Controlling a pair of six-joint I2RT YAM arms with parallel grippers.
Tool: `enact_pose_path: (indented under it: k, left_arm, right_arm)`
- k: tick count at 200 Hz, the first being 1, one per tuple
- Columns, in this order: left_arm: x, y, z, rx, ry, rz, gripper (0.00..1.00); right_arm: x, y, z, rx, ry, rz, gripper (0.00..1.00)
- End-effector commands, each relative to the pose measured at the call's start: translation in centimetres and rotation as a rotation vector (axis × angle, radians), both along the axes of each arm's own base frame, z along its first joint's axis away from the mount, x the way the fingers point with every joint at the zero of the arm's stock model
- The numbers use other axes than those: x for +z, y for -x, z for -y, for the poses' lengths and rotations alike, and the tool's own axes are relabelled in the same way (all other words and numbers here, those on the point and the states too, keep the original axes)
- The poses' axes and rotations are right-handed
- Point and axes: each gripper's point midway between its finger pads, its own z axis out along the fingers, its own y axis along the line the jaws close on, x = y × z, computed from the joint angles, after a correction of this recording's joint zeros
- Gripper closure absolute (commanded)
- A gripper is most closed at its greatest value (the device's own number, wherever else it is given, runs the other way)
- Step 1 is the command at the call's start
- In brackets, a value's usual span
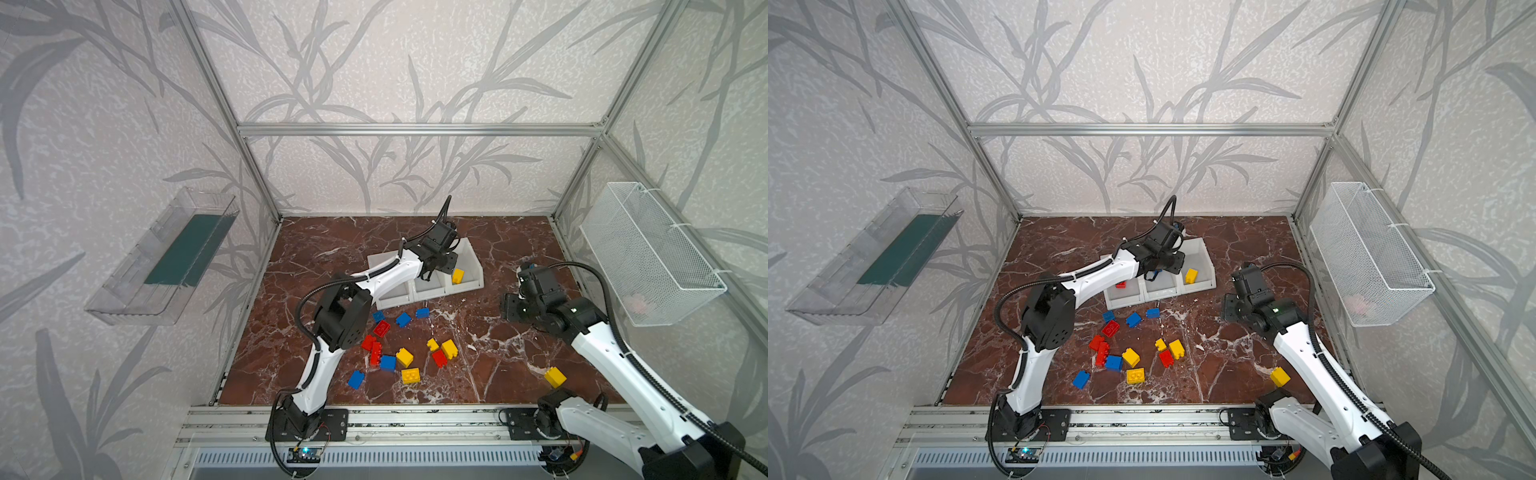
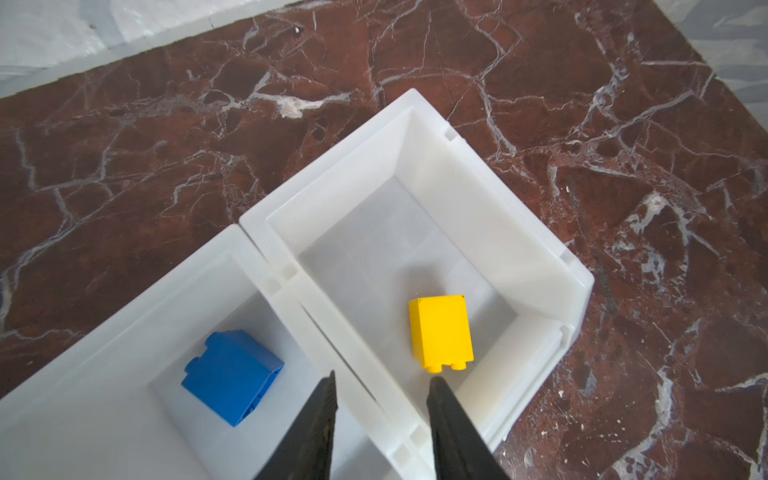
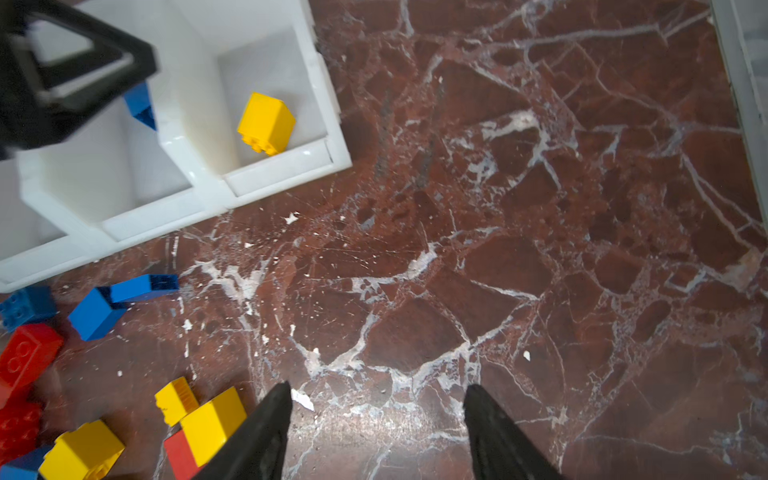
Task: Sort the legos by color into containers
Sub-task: 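Drop yellow brick in yellow compartment with left gripper while right gripper swings out, then grasp the loose yellow brick with right gripper while left gripper lowers to pile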
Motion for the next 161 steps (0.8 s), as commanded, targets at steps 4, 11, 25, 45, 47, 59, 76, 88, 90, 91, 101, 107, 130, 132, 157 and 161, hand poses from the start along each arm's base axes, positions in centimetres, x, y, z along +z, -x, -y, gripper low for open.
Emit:
enact_pose_path:
  k: [4, 11, 25, 45, 47, 59, 76, 88, 90, 91, 101, 107, 130, 132, 157, 161]
  left_arm:
    - [4.8, 0.6, -1.3, 0.024, 0.106, 0.082, 0.58]
    - [4.6, 1.2, -1.8, 0.024, 0.105, 0.078, 0.58]
    - [4.1, 2.3, -3.0, 0.033, 0.096, 0.072, 0.57]
    - [3.4, 3.7, -4.9, 0.062, 0.089, 0.060, 0.57]
    - [3.4, 3.8, -5.1, 0.064, 0.090, 0.060, 0.56]
    - [3.3, 4.6, -6.1, 0.078, 0.096, 0.064, 0.56]
    - [2.9, 5.6, -7.5, 0.096, 0.094, 0.064, 0.56]
    - [2.7, 6.4, -8.4, 0.101, 0.085, 0.062, 0.56]
    - [2.6, 6.5, -8.5, 0.102, 0.084, 0.062, 0.56]
    - [2.7, 6.6, -8.6, 0.103, 0.084, 0.063, 0.56]
    - [2.4, 7.1, -9.2, 0.107, 0.079, 0.059, 0.56]
    - [2.3, 7.4, -9.5, 0.110, 0.077, 0.057, 0.56]
    - [1.8, 8.4, -10.5, 0.112, 0.068, 0.044, 0.56]
    - [1.7, 8.5, -10.5, 0.113, 0.067, 0.041, 0.56]
    - [1.3, 9.3, -11.2, 0.120, 0.064, 0.030, 0.56]
    - [1.2, 9.4, -11.2, 0.120, 0.064, 0.028, 0.56]
  right_arm:
    - [-2.2, 1.2, 1.2, -0.112, -0.030, -0.085, 0.33]
    - [-2.5, 1.6, 1.7, -0.149, -0.023, -0.102, 0.32]
    - [-3.2, 2.7, 3.0, -0.246, -0.016, -0.140, 0.31]
    - [-4.2, 4.7, 4.7, -0.372, 0.005, -0.210, 0.31]
    - [-4.3, 4.9, 4.8, -0.384, 0.008, -0.219, 0.31]
    - [-5.1, 6.4, 5.5, -0.437, 0.027, -0.270, 0.29]
    - [-6.2, 8.4, 6.3, -0.507, 0.042, -0.339, 0.26]
    - [-7.1, 9.9, 6.9, -0.568, 0.046, -0.383, 0.24]
    - [-7.2, 10.1, 7.0, -0.579, 0.046, -0.389, 0.24]
    - [-7.2, 10.2, 7.0, -0.584, 0.045, -0.391, 0.24]
    - [-7.9, 11.4, 7.5, -0.636, 0.052, -0.416, 0.23]
    - [-8.2, 11.7, 7.5, -0.661, 0.044, -0.422, 0.22]
    - [-8.4, 12.9, 8.1, -0.753, 0.048, -0.423, 0.18]
    - [-8.4, 13.0, 8.1, -0.759, 0.051, -0.422, 0.18]
    - [-8.7, 14.2, 9.0, -0.833, 0.069, -0.427, 0.16]
    - [-8.9, 14.4, 9.0, -0.842, 0.069, -0.432, 0.16]
